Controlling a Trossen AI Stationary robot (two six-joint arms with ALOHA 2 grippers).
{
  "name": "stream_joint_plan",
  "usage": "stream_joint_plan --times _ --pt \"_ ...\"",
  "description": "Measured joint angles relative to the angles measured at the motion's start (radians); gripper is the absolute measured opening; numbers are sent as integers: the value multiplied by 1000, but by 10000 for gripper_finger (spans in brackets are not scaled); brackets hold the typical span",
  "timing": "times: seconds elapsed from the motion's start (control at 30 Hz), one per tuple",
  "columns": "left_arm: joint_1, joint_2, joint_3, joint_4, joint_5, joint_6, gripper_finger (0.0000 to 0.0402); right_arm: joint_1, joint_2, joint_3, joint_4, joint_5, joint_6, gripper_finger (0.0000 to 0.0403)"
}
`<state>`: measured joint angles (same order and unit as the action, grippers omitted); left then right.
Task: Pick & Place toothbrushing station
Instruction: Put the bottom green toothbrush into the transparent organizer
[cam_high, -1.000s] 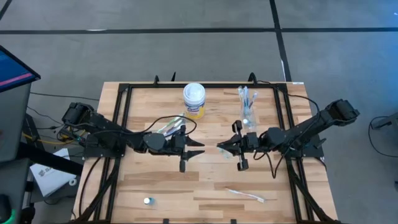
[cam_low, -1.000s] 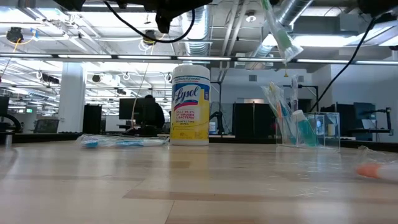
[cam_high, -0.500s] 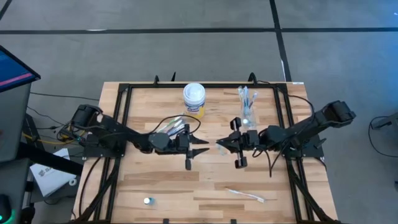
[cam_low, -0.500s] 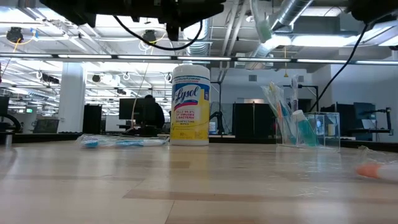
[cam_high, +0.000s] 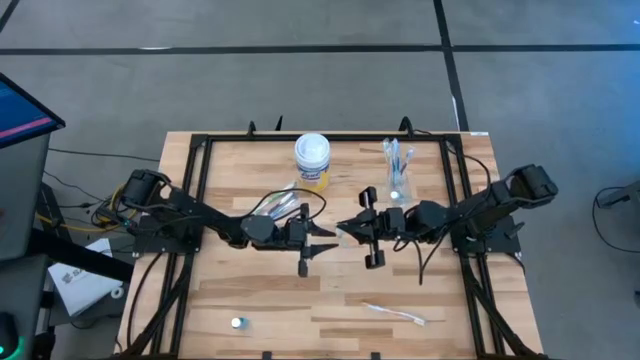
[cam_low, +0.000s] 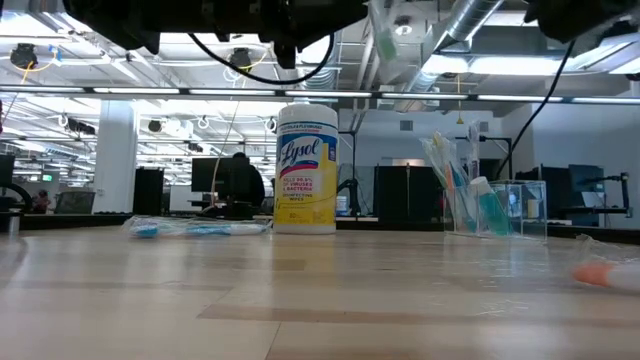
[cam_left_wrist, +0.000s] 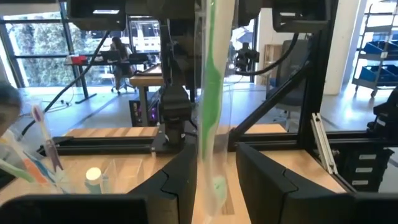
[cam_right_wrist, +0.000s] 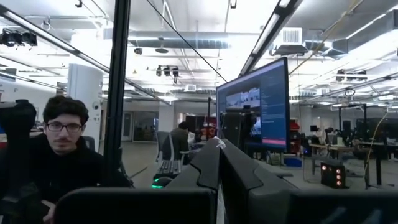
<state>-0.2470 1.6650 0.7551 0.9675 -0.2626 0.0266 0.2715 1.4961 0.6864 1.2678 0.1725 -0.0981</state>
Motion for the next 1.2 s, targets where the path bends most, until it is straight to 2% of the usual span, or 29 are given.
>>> stream_joint_plan --times 0.27,0.87,1.0,1.2 --pt "0 0 0 2 1 -1 107 -12 30 41 2 -18 -7 0" --pt "16 0 0 20 4 -5 102 -11 30 42 27 -21 -9 0" --pt "27 0 0 21 5 -5 80 -11 30 42 27 -21 -9 0" --pt "26 0 0 21 35 -5 20 -11 30 42 25 -20 -14 0"
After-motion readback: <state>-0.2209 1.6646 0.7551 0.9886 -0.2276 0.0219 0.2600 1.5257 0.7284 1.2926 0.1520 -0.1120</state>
